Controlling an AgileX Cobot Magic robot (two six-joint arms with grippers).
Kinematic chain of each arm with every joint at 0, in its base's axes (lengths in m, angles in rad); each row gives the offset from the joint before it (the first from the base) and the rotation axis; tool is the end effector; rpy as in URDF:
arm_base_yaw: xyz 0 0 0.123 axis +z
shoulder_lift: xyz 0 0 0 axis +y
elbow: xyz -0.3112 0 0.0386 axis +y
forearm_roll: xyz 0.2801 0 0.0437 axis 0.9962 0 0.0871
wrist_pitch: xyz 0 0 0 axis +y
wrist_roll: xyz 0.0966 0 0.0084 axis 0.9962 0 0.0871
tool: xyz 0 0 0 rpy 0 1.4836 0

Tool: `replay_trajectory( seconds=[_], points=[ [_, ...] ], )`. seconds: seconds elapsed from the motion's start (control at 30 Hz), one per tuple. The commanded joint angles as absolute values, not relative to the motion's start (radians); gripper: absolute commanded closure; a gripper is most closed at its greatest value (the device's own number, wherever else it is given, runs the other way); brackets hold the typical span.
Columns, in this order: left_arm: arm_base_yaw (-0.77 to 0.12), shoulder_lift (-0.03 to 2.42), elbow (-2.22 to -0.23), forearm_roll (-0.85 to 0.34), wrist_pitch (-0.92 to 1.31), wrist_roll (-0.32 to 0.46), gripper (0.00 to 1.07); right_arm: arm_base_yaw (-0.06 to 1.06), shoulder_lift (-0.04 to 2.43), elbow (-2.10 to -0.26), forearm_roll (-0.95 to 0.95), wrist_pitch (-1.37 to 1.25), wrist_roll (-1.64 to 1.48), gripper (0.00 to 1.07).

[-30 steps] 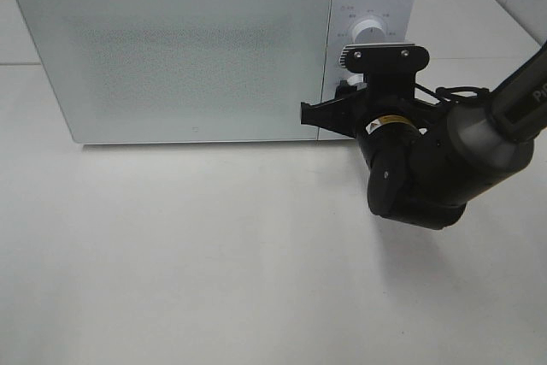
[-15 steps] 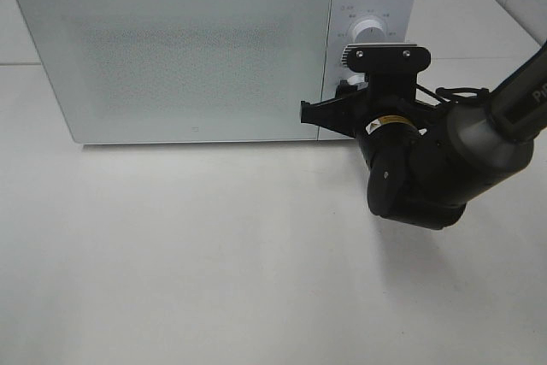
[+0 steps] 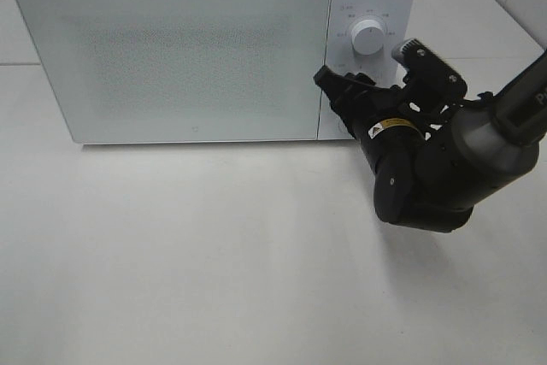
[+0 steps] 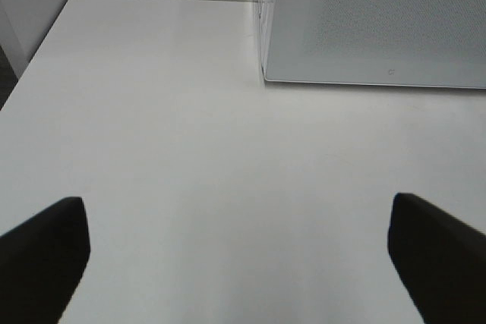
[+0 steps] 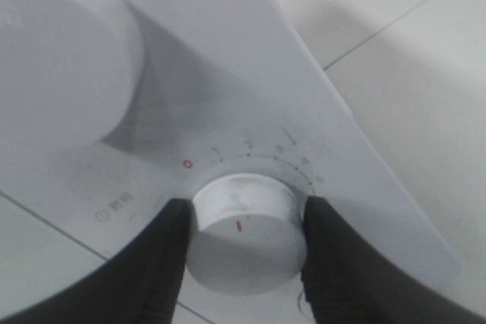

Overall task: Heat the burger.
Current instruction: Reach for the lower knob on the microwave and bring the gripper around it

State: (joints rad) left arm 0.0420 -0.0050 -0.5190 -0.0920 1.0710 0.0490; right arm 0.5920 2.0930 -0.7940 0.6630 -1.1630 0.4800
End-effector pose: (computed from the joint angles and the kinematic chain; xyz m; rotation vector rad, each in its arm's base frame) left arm -0.0037 -0.0080 0.2953 0.0132 2.0276 -0.0523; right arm 0.3502 0.1695 0.1040 0.5981 1.6068 0.5128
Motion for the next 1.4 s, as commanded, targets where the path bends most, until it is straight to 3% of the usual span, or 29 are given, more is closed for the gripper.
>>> replay_trajectory(
  seconds=[0.03,0.67,1.4],
  points=[
    [0.042,-0.022,-0.516,-0.094,1.067,0.042,0.06,0.585,2.083,-0.831,0.49,-1.265,0.86,1.07],
    [0.042,-0.022,-0.516,-0.094,1.067,0.042,0.06,0.585,2.083,-0.831,0.378,-1.391,1.679,1.07],
    [0.042,-0.022,-0.516,-0.094,1.067,0.042,0.06,0.585,2.083,-0.836,0.42,-1.398,1.672,1.04]
  ],
)
